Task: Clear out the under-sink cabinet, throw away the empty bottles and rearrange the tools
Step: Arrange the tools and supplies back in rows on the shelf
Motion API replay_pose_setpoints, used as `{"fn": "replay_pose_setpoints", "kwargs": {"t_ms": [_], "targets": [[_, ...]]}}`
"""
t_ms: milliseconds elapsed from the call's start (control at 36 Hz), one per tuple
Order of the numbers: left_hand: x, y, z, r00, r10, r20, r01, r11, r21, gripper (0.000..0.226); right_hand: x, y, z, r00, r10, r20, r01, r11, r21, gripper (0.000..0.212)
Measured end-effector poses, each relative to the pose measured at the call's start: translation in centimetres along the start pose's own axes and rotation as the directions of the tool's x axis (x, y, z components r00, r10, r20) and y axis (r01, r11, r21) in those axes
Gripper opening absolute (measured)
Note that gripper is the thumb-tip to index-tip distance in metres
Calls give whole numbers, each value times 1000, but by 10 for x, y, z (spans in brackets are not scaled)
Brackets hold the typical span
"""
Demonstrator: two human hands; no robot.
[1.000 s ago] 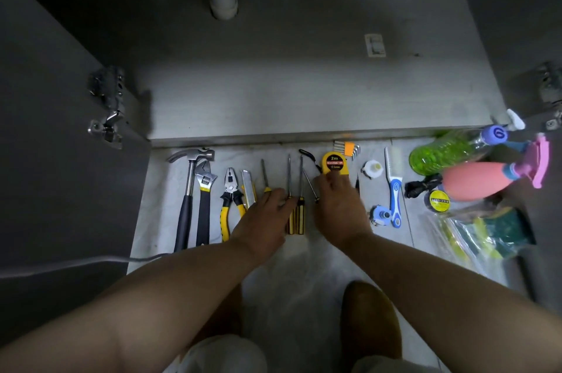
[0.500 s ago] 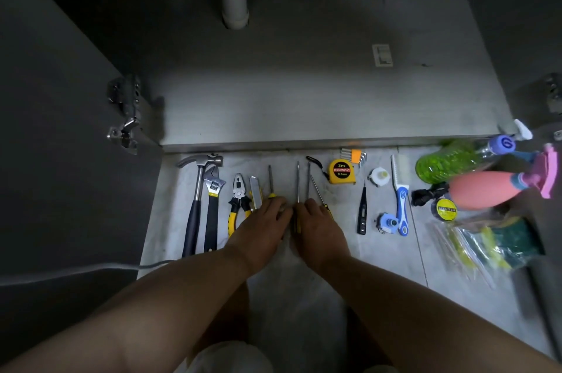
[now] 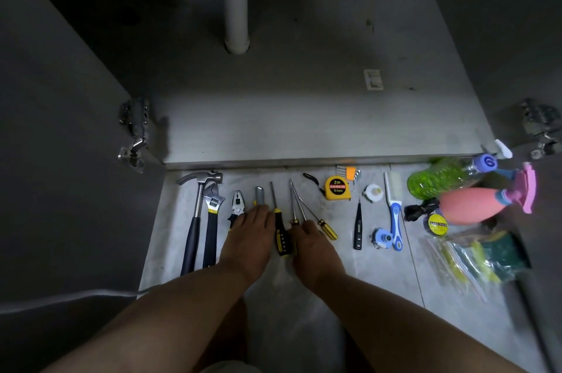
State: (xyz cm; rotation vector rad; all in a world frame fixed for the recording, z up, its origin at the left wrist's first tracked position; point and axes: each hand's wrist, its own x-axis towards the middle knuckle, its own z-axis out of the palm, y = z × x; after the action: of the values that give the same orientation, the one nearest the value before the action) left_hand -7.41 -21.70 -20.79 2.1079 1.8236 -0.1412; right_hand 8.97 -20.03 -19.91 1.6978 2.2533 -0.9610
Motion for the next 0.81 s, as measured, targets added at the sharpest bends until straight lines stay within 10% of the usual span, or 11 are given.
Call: {"fn": "replay_pose_setpoints", "kwargs": {"t_ms": [500,806], "targets": [[0,-3,6,998,55,24,-49,982,-180,86,0,0,-1,999,-13,-46,14,1000,12,57],[-3,6,-5,992,117,52,-111,989,-98,88,14,28,-22,958,281,-65,-283,959,-21,45]]}}
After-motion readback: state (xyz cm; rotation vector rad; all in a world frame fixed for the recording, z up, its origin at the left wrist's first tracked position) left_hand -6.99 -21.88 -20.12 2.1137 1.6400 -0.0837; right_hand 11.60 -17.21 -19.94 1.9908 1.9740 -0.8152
